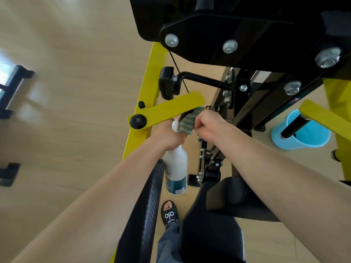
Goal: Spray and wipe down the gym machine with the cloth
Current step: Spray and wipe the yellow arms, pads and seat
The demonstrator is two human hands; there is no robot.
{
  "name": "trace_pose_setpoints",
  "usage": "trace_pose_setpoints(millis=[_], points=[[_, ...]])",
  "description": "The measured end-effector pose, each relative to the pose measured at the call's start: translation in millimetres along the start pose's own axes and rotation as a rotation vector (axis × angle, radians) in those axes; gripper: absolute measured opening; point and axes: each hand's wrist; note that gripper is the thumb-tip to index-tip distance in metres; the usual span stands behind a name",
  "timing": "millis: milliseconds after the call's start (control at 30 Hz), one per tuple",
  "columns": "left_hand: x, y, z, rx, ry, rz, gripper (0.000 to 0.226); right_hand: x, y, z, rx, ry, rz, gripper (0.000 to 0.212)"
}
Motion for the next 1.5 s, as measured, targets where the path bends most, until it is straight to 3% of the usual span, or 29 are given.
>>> trace_pose_setpoints(millis=[33,100,200,367,433,500,633,833,967,1133,1333,1500], points=[[1.3,-0.3,2.9,0.005,-0.022,-0.005,0.009,1.2,0.9,0.0,0.084,-0.064,0.037,0.053],[2.6,-3.1,8.2,0.038,-0.036,-0.002,0.016,-1.1,3.7,1.9,0.304,-0.193,0.116,0.040],[3.1,-7.1,11.8,0.044,-0.042,-0.005,0.011,-3.9,5.0,10.0,0.546,-0.199,0.261,0.037],[-0.8,-9.3,6.7,0.076,-0.002,0.012,0.014,-6.6,8.1,1.5,0.405,-0.255,0.256,0.028],[-1.1,-8.8,5.8,0.086,0.003,0.021,0.017,-14.7,9.9,4.9,0.351,-0.259,0.184,0.044],[-2.2,-8.5,5.9,0.073,0.006,0.018,0.014,-20.9,13.2,13.7,0.346,-0.295,0.205,0.047],[-4.0,-9.1,5.2,0.056,0.011,-0.008,0.003,-32.8,18.6,17.9,0.635,-0.134,0.422,0.043],[-9.0,-13.3,4.1,0.045,0.007,-0.018,0.020,-47.6,18.3,-1.6,0.813,-0.067,0.520,0.022],[-13.7,-15.9,2.8,0.038,0.007,-0.010,0.026,-60.0,29.1,-10.7,0.678,0.008,0.509,0.016],[-16.3,-15.8,3.2,-0.009,0.000,-0.014,0.020,-71.2,41.5,-16.0,0.533,-0.014,0.520,0.027],[-11.5,-14.7,4.7,0.040,-0.009,-0.059,0.020,-89.0,69.1,-13.2,0.576,-0.047,0.376,0.040],[-9.3,-13.1,4.6,0.039,-0.002,-0.081,0.018,-99.3,75.2,-5.5,0.815,-0.128,0.265,0.035]])
Point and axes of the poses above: each hand's wrist, its own x-axis away from the middle knuckle, its own z-axis out of the back of the hand, y = z × x, and after that the axes turned 2 degrees about -x, right-handed
